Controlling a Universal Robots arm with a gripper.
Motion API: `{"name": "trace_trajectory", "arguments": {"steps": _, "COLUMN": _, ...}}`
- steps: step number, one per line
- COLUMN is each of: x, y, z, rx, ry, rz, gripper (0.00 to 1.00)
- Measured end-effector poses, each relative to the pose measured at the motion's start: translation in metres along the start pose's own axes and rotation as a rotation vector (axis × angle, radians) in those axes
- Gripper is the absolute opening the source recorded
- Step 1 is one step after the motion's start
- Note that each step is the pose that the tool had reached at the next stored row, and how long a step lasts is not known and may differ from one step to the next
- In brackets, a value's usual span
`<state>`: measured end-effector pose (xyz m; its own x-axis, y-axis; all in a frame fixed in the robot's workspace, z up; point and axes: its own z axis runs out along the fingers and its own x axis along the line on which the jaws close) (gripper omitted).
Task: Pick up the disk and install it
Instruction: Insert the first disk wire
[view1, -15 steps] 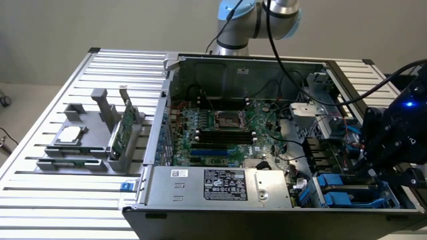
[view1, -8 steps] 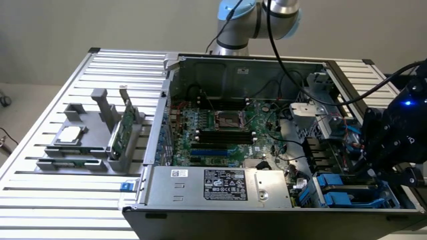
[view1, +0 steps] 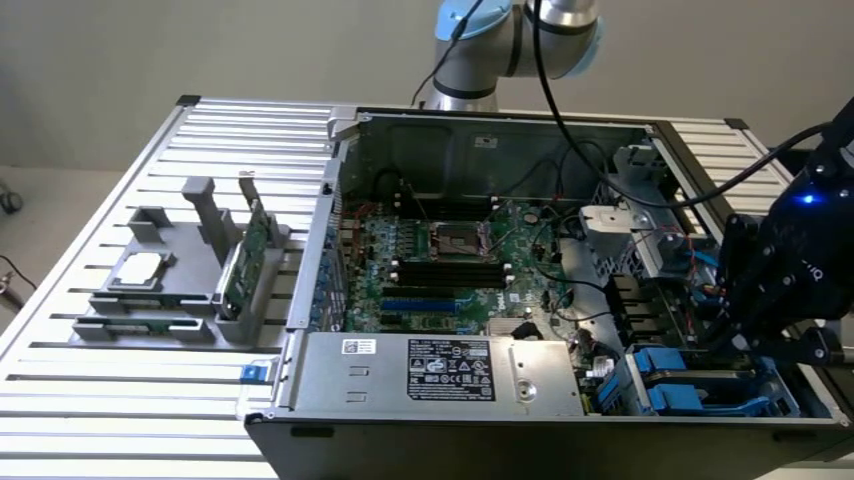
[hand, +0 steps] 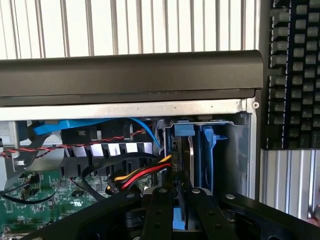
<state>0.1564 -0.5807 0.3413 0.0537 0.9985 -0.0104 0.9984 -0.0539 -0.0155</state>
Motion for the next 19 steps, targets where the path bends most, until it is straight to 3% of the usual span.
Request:
{"name": "trace_trajectory", "arguments": {"steps": 5, "x": 0.0019, "y": 0.0022, "z": 0.0005, "rx": 0.0039, "ry": -0.0149, "rz": 0.001, "gripper": 0.16}}
{"name": "trace_trajectory", "arguments": {"steps": 19, "x": 0.0026, "y": 0.0025, "z": 0.0036, "rx": 0.007, "ry": -0.0303, "rz": 0.003, "gripper": 0.16}}
